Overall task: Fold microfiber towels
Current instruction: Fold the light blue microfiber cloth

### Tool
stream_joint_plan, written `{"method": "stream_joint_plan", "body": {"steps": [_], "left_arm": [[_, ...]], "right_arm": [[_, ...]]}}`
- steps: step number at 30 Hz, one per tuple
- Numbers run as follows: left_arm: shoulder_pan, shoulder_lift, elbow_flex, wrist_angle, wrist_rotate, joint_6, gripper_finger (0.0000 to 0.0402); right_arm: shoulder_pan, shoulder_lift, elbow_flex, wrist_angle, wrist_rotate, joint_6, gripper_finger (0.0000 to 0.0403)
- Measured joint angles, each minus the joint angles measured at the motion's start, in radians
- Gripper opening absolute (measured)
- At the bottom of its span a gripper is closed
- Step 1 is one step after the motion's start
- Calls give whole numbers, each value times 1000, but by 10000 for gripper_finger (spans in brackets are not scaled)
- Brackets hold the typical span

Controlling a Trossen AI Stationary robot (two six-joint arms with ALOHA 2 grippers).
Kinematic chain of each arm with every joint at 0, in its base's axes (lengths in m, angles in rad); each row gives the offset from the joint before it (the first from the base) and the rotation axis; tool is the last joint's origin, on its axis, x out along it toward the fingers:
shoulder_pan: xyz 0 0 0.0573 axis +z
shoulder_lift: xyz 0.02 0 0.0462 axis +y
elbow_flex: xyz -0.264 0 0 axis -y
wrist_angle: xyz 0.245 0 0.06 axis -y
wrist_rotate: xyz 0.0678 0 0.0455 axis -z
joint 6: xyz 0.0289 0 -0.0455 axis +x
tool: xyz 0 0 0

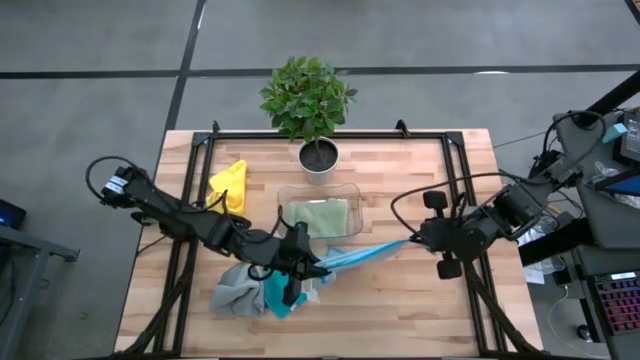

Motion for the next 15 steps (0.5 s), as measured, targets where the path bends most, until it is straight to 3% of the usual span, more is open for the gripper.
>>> {"method": "stream_joint_plan", "body": {"steps": [5, 15], "left_arm": [[10, -3, 10, 0, -3, 1, 0], [44, -12, 9, -64, 3, -25, 0]], "right_arm": [[0, 0, 26, -57, 75, -1, 9], [-1, -9, 3, -172, 70, 105, 8]]}}
